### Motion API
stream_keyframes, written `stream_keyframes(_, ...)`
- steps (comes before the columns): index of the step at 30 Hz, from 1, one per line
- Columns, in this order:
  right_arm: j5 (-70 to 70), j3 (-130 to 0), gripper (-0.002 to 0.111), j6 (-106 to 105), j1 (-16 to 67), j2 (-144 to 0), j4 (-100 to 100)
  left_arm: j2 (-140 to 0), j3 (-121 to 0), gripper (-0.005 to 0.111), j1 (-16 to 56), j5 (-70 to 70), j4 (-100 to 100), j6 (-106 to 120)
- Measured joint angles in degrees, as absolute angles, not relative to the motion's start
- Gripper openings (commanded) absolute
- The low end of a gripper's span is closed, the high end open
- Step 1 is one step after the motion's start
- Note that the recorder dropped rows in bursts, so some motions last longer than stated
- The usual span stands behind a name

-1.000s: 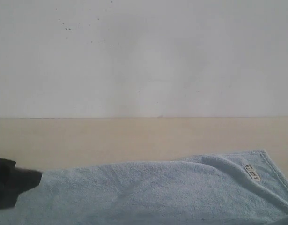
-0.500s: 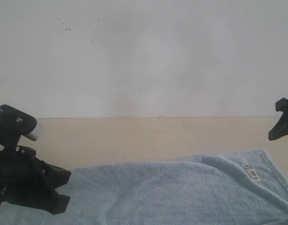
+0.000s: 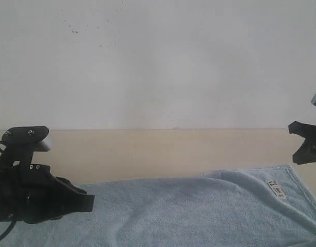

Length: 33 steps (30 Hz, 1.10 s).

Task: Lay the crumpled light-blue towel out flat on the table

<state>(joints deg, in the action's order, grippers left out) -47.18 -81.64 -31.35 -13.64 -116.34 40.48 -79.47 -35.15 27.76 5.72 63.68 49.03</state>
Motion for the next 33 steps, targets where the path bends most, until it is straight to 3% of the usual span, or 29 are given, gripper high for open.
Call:
stream_keyframes(18,-31.8,-84.8,0.002,-63.4,-13.4,-131.5,61.8,-85.0,-35.9,0.004,27.8,5.7,64.7,53.8)
stream_keyframes(28,-26.5,-85.4,0.002,-65.3,-13.8,-132.5,62.1,-85.6,-35.9,0.004,27.8,5.5,64.5,53.9)
stream_keyframes(33,-24.7,-85.5,0.002,-59.5,-19.7,-132.7,61.7,-85.6,-35.9,0.004,27.8,4.9,64.5,54.1)
